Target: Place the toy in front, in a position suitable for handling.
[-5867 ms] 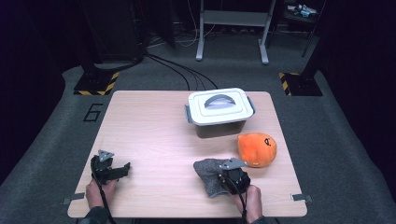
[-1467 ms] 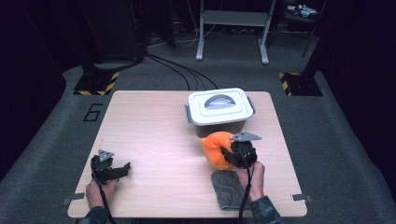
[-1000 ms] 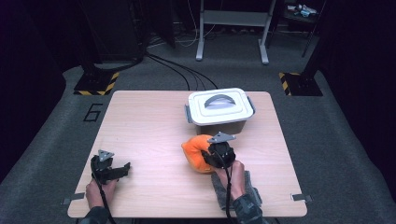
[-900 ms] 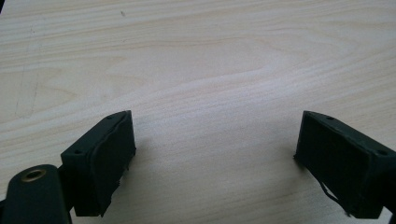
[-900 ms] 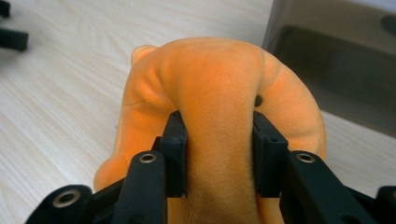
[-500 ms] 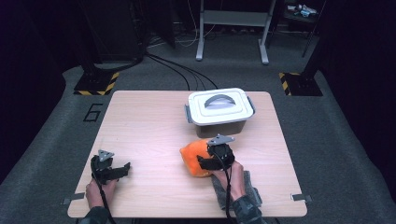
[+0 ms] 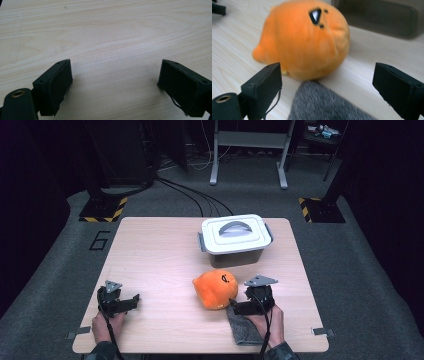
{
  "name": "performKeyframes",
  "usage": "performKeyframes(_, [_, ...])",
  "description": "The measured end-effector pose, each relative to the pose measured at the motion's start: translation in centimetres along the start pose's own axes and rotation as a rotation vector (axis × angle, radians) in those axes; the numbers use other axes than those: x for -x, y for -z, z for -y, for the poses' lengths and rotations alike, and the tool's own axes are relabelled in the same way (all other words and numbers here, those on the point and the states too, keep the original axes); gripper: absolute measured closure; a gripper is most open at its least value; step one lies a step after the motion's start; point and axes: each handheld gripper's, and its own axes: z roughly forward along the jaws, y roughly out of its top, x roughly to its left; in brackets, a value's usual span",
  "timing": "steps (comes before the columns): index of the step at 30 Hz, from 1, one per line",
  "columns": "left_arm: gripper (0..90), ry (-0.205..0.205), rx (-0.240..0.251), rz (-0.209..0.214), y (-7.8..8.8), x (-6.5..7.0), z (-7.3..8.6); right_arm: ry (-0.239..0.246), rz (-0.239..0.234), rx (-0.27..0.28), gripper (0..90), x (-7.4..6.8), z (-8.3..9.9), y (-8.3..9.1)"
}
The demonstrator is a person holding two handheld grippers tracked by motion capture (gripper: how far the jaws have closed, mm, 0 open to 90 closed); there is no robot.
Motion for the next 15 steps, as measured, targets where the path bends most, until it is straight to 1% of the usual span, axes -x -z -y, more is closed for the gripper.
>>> performKeyframes(2, [11.5,-0.001,-0.004,0.003,0.0,0.0,0.0,0.004,0.008,-0.008,6.7,0.4,0.9,0.1])
performKeyframes(3, [11.5,0.000,0.000,0.000,0.0,0.0,0.0,-0.018,0.015,-0.018,6.4,0.4,1.4,0.1])
performKeyframes(6, [11.6,-0.003,-0.010,0.007,0.1,0.0,0.0,-0.035,0.027,-0.044,6.0,0.6,3.0,-0.1])
performKeyframes(7, [11.6,-0.002,-0.009,0.006,0.1,0.0,0.0,-0.047,0.034,-0.058,5.9,0.6,3.5,-0.2])
performKeyframes(8, [11.6,-0.002,-0.009,0.007,0.1,0.0,0.0,-0.038,0.031,-0.062,6.0,0.8,4.0,-0.4])
performKeyframes(9, [11.5,-0.002,-0.009,0.007,0.1,0.0,0.0,-0.049,0.043,-0.072,6.0,0.7,4.5,-0.5])
performKeyframes(11, [11.5,-0.003,-0.010,0.007,0.1,0.0,0.0,-0.054,0.033,-0.090,6.4,0.7,5.3,-0.9])
performKeyframes(12, [11.6,-0.002,-0.009,0.007,0.1,0.0,0.0,-0.047,0.040,-0.104,6.7,0.6,5.6,-1.0])
performKeyframes(13, [11.5,0.000,0.002,0.001,0.0,0.0,0.0,-0.048,0.041,-0.107,7.8,0.6,5.9,-1.2])
performKeyframes(14, [11.5,-0.001,-0.001,0.001,0.0,0.0,0.0,-0.051,0.042,-0.106,8.3,0.5,6.1,-1.3])
performKeyframes(15, [11.5,0.002,0.001,0.001,0.0,0.0,0.0,-0.050,0.053,-0.114,9.7,0.5,6.3,-1.4])
